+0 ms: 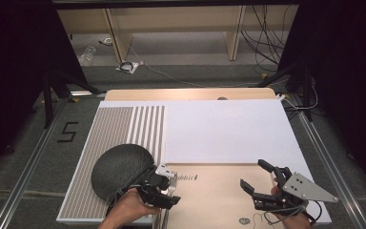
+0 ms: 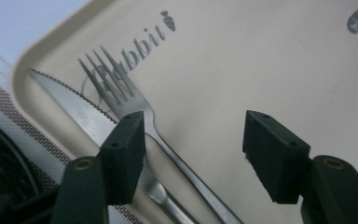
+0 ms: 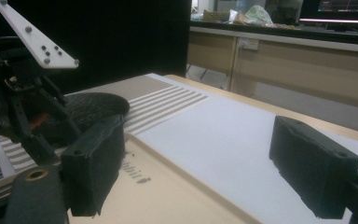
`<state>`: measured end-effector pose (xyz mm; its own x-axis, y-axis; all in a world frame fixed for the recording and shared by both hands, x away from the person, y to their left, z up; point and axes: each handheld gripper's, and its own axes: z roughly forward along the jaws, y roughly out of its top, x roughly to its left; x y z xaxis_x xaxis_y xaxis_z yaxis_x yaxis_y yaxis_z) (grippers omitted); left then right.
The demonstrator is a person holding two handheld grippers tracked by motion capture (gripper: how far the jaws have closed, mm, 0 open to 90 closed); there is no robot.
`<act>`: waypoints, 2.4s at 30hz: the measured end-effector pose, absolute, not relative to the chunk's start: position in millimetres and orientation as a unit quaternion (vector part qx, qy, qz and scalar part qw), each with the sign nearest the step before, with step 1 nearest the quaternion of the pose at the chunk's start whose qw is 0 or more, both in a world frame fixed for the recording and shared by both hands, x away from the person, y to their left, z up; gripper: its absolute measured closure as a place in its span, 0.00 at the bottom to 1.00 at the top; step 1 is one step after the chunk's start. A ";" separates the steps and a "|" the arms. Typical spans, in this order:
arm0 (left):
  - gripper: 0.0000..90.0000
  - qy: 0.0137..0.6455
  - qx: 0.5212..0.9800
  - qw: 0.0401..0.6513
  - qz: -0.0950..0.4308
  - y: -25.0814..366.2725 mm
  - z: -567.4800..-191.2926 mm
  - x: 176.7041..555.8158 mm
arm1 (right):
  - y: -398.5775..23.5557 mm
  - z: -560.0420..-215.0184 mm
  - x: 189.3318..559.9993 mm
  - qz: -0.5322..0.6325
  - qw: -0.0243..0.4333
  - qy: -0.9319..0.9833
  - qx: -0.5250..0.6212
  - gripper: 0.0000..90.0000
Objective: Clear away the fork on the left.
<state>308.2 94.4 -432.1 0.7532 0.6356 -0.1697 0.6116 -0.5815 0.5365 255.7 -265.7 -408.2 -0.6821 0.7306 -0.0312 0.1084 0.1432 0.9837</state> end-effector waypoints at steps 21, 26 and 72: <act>0.21 0.437 0.821 0.365 0.040 147.9 -419.2 306.6 | -265.7 -408.1 255.3 0.583 0.266 0.709 0.296 0.21; 0.20 0.448 0.812 0.370 0.046 157.0 -419.0 305.7 | -265.8 -408.0 255.1 0.583 0.267 0.709 0.294 0.21; 0.17 0.555 0.732 0.388 0.076 223.4 -423.0 292.2 | -267.0 -408.6 256.4 0.585 0.265 0.706 0.298 0.21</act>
